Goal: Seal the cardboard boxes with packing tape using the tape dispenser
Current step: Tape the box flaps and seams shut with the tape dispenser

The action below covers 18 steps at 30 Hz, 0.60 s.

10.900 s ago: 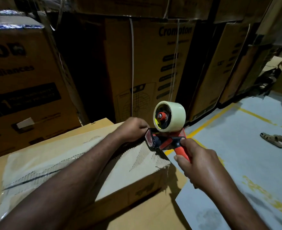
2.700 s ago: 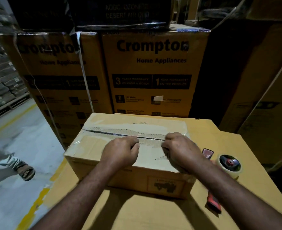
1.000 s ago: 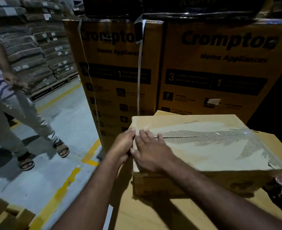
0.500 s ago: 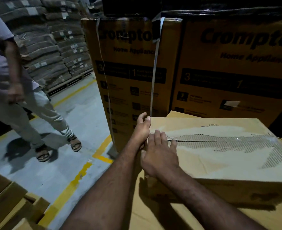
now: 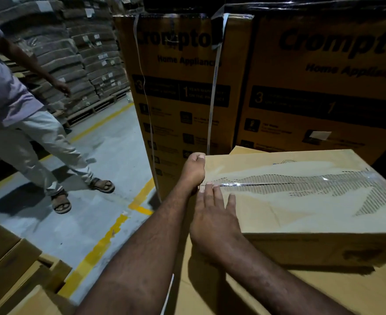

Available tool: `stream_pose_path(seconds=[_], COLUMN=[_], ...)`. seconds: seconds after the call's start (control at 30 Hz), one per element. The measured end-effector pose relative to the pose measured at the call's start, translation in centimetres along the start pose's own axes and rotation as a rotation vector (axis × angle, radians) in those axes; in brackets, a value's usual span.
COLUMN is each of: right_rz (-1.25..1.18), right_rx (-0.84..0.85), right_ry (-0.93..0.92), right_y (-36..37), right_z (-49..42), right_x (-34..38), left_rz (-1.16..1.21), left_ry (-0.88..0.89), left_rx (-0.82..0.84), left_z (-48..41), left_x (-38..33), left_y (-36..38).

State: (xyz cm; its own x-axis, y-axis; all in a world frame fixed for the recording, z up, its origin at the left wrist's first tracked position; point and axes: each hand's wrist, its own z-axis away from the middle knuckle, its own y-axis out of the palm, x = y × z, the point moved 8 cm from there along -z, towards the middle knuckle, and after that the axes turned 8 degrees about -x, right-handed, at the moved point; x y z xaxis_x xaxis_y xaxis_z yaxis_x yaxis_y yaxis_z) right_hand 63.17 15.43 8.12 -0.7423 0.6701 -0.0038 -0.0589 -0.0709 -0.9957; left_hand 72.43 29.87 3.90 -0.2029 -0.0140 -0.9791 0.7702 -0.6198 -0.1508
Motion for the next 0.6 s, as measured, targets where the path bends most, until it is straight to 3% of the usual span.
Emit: stream_pose_path(seconds=[0.27,0.37,0.43,0.53,0.6], right_rz=[-0.051,-0.261,-0.361,-0.172,-0.159], right_rx=[-0.078,-0.284,-0.407,-0.222,-0.141], right_ry=[-0.109,-0.108,0.012,0.275,0.352], right_y=[-0.5,-4.0,-5.9,-3.7,-2.1], right_z=[3.6,4.3,3.9,2.1,1.6], right_x=[-1.4,-2.9,-6.2,-12.2,-14.6], left_rz=[-0.163,-0.331,-0.577,-0.839,-0.945], left_ry=[0.092,0.118,0.15,0.21,0.299], left_rx=[0.018,-0.073,-0.111,-0.036,0.019], left_z=[0.3,1.1,2.4,6.3,10.1], left_x=[-1.8,-2.5,-2.9,-2.9,-3.0], left_y=[0.5,-0.6,-1.6,-2.4,-2.4])
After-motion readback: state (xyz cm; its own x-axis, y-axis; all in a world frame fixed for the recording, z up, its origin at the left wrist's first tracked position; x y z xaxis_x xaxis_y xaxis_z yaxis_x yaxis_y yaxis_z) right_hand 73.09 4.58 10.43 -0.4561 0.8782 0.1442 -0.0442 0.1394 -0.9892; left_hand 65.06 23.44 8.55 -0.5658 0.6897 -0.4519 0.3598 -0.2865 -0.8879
